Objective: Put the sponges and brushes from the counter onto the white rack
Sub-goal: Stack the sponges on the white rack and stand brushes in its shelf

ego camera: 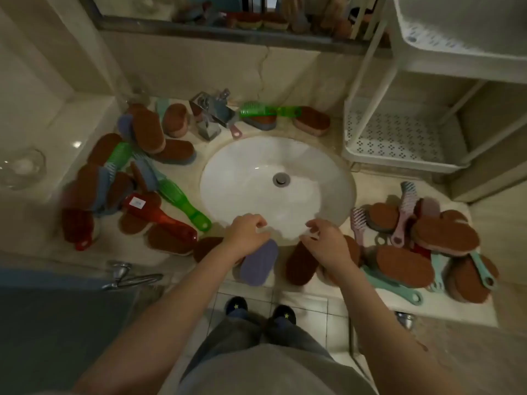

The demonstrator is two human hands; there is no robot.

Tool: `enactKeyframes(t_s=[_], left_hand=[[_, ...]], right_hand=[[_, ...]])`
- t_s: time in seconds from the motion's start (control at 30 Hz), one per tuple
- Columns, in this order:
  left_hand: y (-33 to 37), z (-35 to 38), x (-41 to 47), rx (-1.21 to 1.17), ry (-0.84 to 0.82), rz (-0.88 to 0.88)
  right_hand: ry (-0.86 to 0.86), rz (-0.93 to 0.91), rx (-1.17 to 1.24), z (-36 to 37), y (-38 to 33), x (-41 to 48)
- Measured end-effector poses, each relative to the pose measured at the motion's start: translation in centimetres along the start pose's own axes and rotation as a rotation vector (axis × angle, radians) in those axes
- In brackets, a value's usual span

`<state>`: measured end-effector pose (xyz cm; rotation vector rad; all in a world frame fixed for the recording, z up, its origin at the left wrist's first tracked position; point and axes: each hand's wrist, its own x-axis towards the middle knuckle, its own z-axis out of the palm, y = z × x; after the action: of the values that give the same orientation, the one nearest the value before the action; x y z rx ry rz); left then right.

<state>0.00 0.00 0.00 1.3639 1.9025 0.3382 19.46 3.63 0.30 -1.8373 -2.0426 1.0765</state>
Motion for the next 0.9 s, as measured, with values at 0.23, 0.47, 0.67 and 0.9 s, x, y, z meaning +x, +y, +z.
enactKeyframes(t_s=[0.23, 0.47, 0.67, 0.9], left_hand=[[1.6, 0.8, 0.0, 0.655, -0.309, 0.003], [0.9, 2.2, 0.0, 0.705, -0.246, 0.001], [1.7, 2.9, -0.4, 0.542, -0.165, 0.027], [3.1, -0.4, 0.6, -0.011, 0.048, 0.047]], right_hand=[[-0.302, -0.082, -0.542, -0.1, 0.9, -1.1], [-0.235, -0.134, -0.681, 0.9, 1.1, -1.5], [-0.196, -0.215, -0.554, 1.3, 1.2, -1.6], [-0.051, -0.112, 0.212, -1.5, -0.2, 0.2]])
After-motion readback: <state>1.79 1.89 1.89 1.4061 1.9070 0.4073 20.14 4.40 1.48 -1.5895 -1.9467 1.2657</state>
